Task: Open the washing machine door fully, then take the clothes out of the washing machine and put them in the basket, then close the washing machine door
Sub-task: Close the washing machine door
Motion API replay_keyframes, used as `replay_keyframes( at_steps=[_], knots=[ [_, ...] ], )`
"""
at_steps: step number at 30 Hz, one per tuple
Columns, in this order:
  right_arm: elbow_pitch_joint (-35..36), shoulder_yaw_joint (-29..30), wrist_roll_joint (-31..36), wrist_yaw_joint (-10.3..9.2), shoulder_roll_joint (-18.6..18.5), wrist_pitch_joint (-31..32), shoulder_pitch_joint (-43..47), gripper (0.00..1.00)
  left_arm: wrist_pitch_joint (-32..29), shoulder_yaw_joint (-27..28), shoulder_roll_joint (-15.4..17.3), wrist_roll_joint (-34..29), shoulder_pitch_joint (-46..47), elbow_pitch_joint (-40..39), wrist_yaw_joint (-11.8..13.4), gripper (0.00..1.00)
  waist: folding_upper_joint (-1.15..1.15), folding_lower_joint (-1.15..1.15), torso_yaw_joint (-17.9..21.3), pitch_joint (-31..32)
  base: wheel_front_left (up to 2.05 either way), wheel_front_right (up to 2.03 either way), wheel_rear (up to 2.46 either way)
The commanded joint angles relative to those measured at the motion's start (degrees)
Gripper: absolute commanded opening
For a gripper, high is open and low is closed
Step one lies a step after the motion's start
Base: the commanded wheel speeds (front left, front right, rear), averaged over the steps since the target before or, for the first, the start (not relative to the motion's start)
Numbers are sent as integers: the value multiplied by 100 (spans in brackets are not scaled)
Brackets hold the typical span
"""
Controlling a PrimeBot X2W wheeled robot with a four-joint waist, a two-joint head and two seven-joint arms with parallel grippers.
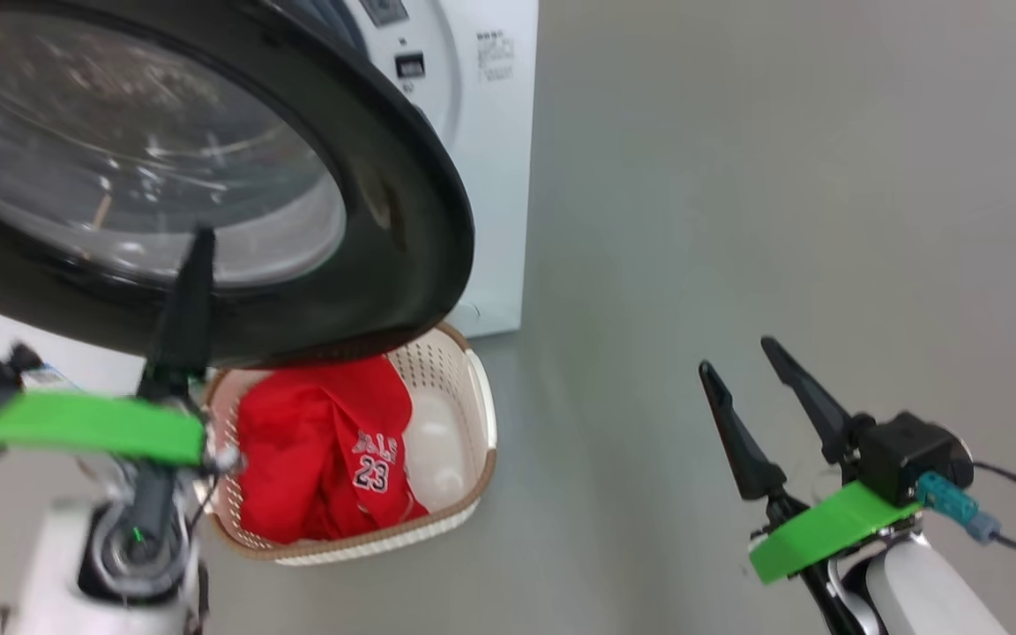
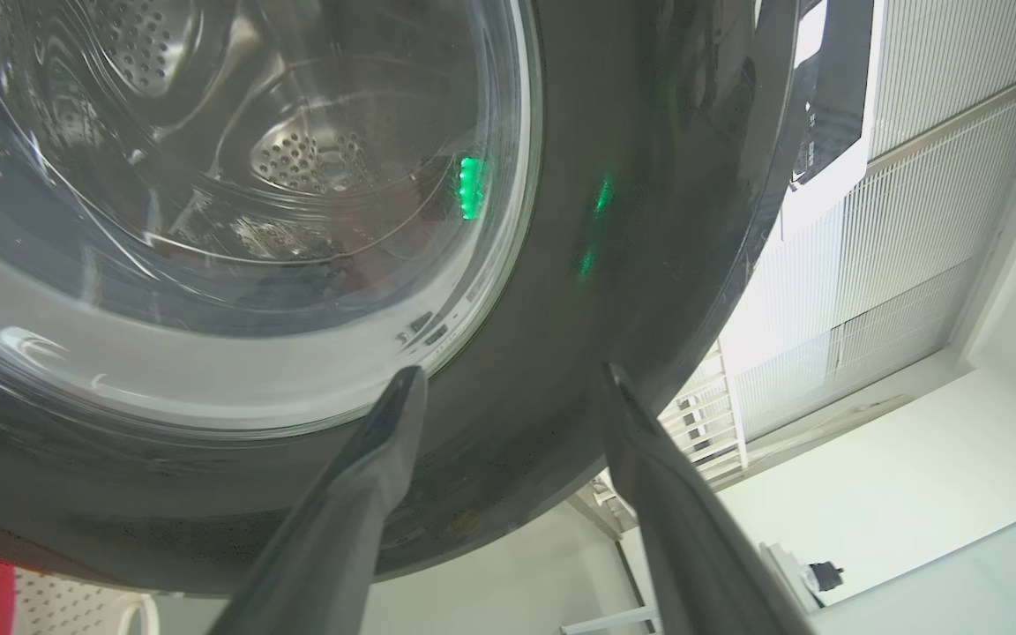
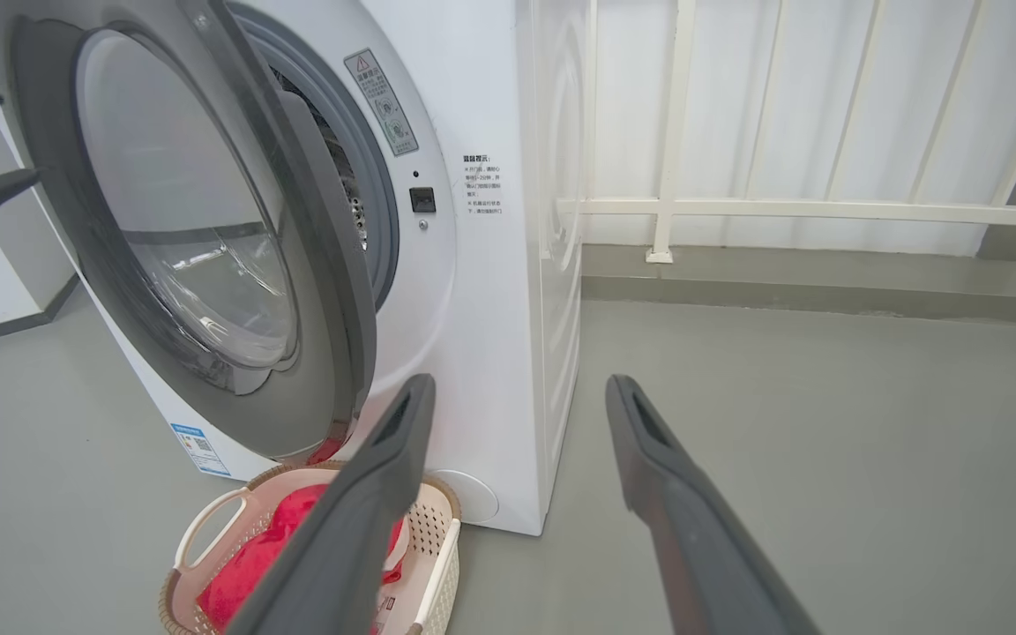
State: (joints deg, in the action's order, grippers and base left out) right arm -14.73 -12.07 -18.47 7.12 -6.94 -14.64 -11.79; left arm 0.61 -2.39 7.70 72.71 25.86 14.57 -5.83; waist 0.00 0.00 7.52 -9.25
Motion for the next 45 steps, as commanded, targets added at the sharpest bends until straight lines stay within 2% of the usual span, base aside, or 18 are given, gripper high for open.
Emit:
replay_keyframes(
  at_steps=[1,8,13,19,22,26,33,45],
  knots=[
    [111,-126,-76,36,-32,-36,54,100,138,81,249,-240,-96,-201,-79,100,0,0,-147,276,0,0,0],
    [111,-13,3,36,-65,-36,166,100,1172,-236,716,-1592,-908,-330,-147,100,0,0,-270,575,0,0,0],
    [156,126,62,36,-46,-36,285,100,1419,-120,839,-2570,-1385,-425,-135,100,0,0,-351,726,0,0,0],
    [225,292,110,36,-3,-36,437,100,1436,710,429,-3928,-1957,-1021,-70,100,0,0,-406,833,0,0,0],
    [285,360,171,36,-2,-36,484,100,1437,897,298,-4823,-2310,-1256,-89,100,0,0,-410,867,0,0,0],
    [348,418,226,36,2,-36,549,100,1438,1022,56,-5533,-2644,-1300,-112,100,0,0,-412,932,0,0,0],
    [499,498,280,36,26,-36,672,100,1438,1166,-227,-5941,-2841,-1228,-145,100,0,0,-417,1047,0,0,0],
    [561,560,279,36,69,-36,753,100,1438,1215,-328,-6020,-2880,-1156,-164,100,0,0,-405,1088,0,0,0]
  ],
)
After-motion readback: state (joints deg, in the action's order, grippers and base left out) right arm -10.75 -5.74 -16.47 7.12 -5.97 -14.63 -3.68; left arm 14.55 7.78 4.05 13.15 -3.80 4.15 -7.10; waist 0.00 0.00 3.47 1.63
